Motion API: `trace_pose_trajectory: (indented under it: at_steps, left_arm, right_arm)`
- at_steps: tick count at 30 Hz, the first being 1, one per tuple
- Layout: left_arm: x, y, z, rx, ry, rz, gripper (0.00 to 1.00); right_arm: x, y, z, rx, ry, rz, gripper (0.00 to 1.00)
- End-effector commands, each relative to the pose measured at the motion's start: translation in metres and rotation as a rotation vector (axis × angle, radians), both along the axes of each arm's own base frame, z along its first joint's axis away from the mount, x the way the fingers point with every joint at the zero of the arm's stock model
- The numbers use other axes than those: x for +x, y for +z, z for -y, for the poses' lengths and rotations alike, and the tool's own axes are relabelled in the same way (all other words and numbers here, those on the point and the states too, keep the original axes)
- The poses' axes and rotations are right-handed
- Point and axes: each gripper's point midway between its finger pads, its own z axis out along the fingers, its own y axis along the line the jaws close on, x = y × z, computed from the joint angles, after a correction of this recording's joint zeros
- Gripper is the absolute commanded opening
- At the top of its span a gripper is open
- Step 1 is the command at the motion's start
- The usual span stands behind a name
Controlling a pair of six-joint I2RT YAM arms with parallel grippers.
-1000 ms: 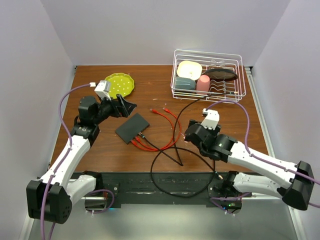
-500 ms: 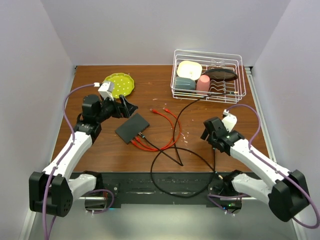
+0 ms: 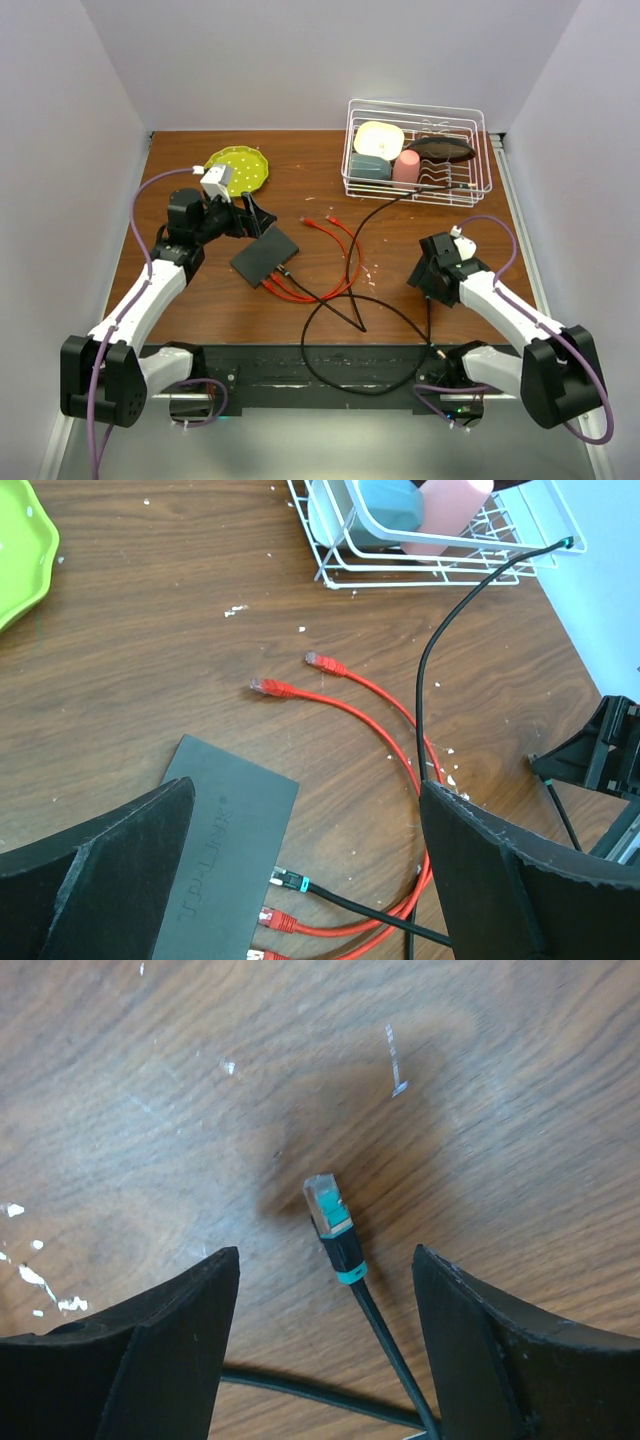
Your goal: Insert the plug into the switch port
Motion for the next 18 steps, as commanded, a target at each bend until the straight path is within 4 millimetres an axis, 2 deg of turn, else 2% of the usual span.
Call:
trace_pose_trajectory:
  at_steps: [1,3,6,7,10,11,12,14,18]
  left_arm:
    - [0.006,0.018,0.002,0.015,-0.021,0.068,1.00]
    - [0.006,0.017,0.001,0.021,-0.015,0.065,1.00]
    - [0.006,0.017,-0.001,0.031,-0.010,0.065,1.00]
    - [0.006,0.016,-0.002,0.038,-0.008,0.064,1.00]
    - [0.007,0.012,-0.006,0.055,0.014,0.059,1.00]
    - [0.008,0.012,-0.007,0.059,0.022,0.060,1.00]
    - [0.008,0.011,-0.008,0.061,0.025,0.057,1.00]
    - [0.009,0.011,-0.009,0.063,0.029,0.054,1.00]
    - [0.008,0.010,-0.010,0.067,0.034,0.052,1.00]
  right_arm:
    - [0.001,-0.004,-0.008,0.024,0.053,-0.040,0.67]
    - [0.000,-0.010,-0.013,0.041,0.082,-0.066,0.54]
    - [-0.004,-0.021,-0.018,0.045,0.120,-0.142,0.50]
    - [-0.006,-0.026,-0.018,0.041,0.125,-0.171,0.41]
    - [-0.008,-0.030,-0.023,0.058,0.151,-0.202,0.24]
    - [-0.009,-0.033,-0.023,0.059,0.156,-0.212,0.12]
    - [-0.009,-0.033,-0.024,0.062,0.164,-0.215,0.06]
    - [-0.008,-0.033,-0.026,0.067,0.171,-0.212,0.00]
    - [-0.001,-0.026,-0.030,0.087,0.187,-0.170,0.00]
